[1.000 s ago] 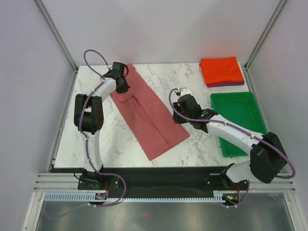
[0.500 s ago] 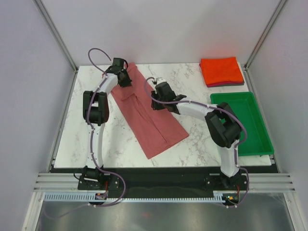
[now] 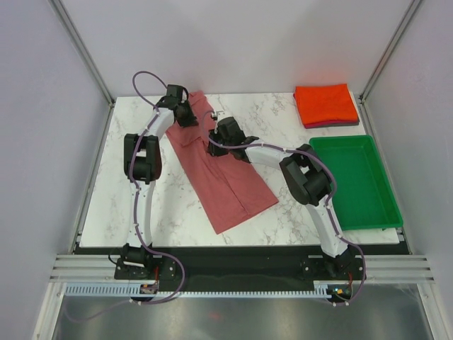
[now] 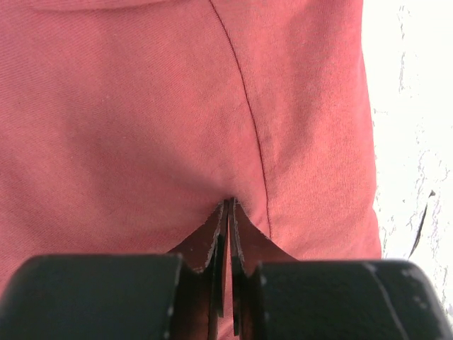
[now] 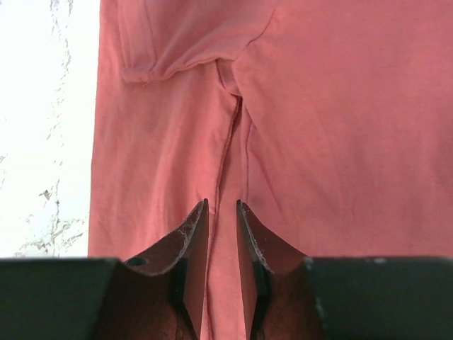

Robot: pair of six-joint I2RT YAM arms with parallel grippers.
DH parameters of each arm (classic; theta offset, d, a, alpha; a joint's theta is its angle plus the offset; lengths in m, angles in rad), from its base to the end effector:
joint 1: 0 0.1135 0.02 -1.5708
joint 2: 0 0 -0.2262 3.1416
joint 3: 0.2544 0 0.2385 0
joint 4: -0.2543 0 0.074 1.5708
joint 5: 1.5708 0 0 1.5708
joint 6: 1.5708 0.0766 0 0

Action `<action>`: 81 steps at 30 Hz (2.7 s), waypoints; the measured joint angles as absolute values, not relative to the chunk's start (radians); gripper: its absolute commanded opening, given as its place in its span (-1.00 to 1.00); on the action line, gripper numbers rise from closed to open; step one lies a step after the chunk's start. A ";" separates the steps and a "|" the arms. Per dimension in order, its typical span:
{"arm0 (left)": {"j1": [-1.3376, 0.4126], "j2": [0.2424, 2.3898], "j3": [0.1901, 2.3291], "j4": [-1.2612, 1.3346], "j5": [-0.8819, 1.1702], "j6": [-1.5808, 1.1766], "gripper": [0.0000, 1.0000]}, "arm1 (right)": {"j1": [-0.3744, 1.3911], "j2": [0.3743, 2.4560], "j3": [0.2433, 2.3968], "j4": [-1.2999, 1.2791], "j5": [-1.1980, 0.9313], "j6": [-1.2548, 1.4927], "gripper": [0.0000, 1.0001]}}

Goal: Fold and stack the t-shirts
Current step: Fold the tshirt

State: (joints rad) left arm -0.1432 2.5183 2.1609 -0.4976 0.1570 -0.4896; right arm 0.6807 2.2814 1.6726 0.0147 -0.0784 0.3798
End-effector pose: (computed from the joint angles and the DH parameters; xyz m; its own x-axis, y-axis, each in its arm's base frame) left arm 0.5319 -0.0888 0.1081 -0.7731 -0.3578 -0.5237 -0.1371 0.9005 -0.4128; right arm 0.3971 0.3293 0.1180 -0.6552 -0.0550 -0.7534 -0.4683 0.8122 0.3479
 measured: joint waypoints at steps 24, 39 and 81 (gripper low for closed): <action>-0.143 2.524 2.167 -0.492 0.170 -0.489 -0.78 | 0.719 2.370 1.782 -0.059 -0.068 0.336 -0.40; -0.143 2.525 2.167 -0.492 0.170 -0.489 -0.78 | 0.730 2.371 1.791 -0.084 -0.029 0.297 -1.00; -0.143 2.546 2.196 -0.484 0.195 -0.489 -0.70 | 0.750 2.364 1.815 -0.149 0.150 0.264 -0.48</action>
